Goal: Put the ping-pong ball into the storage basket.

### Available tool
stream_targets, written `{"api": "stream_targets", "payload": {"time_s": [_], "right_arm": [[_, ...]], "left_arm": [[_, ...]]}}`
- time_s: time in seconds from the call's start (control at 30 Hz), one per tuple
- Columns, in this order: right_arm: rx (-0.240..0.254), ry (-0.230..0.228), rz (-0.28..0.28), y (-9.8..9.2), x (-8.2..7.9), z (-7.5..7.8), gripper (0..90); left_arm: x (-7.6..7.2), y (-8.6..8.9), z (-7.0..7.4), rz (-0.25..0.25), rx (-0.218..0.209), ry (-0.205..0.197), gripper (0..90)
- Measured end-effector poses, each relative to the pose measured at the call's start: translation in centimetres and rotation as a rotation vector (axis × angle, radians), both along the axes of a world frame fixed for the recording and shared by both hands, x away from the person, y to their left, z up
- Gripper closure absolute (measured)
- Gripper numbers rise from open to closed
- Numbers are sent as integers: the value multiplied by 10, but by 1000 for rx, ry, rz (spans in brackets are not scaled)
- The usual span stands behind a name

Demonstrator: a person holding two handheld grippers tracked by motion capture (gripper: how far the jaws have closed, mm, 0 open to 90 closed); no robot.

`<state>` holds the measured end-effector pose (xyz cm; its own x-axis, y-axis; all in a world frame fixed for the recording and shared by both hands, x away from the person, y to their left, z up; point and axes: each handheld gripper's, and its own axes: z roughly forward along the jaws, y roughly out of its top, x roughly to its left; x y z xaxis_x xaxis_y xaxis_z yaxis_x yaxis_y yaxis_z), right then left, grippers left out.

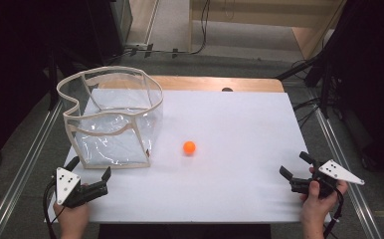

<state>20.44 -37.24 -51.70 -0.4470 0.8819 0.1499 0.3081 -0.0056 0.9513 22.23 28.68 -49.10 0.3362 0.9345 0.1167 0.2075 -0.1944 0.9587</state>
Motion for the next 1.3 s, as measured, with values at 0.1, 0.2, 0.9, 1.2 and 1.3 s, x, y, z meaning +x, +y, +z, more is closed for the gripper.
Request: {"api": "stream_targets", "payload": {"time_s": [0.1,0.2,0.9,1.2,1.3], "right_arm": [[-1,-14,-11,0,-1,1,0],[-2,-15,-4,1,0,3,0],[-101,16,91,37,25,33,0],[-119,49,164,50,37,44,0],[-123,49,176,53,40,47,0]], "left_arm": [[1,2,0,10,-21,8,0],[1,2,0,11,-25,10,0],[-3,-1,-1,15,6,6,0],[-3,-1,-1,14,7,9,0],[-3,-2,-1,15,9,7,0]]}}
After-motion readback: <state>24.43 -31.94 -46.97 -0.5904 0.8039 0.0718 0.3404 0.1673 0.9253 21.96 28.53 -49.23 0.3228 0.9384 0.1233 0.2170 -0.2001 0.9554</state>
